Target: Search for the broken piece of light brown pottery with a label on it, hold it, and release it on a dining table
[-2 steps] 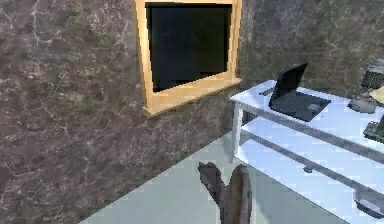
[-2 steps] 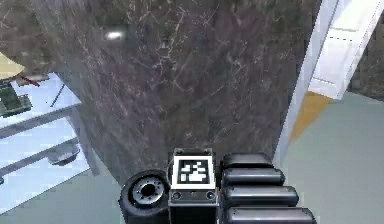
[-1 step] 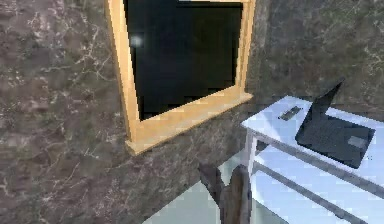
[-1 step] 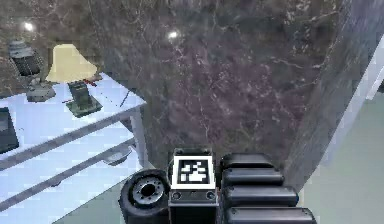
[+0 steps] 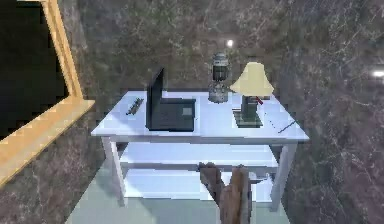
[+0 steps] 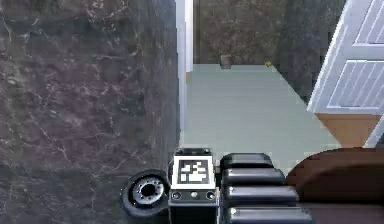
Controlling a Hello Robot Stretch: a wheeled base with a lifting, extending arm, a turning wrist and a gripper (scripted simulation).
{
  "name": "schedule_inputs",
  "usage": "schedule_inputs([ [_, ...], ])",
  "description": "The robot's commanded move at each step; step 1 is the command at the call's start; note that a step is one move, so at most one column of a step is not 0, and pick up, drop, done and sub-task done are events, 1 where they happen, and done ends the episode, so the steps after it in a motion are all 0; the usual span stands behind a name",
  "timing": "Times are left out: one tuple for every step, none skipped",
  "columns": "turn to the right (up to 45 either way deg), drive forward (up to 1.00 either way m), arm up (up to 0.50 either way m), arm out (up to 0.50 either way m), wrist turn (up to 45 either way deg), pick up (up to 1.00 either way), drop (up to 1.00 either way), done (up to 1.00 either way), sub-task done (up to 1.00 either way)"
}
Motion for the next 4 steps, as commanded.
schedule_inputs([
  [0.0, 0.70, 0.00, 0.00, 0.0, 0.00, 0.00, 0.00, 0.00],
  [-45.0, 0.00, 0.00, 0.00, 0.0, 0.00, 0.00, 0.00, 0.00],
  [-45.0, 0.00, 0.00, 0.00, 0.0, 0.00, 0.00, 0.00, 0.00],
  [-45.0, 0.00, 0.00, 0.00, 0.0, 0.00, 0.00, 0.00, 0.00],
])
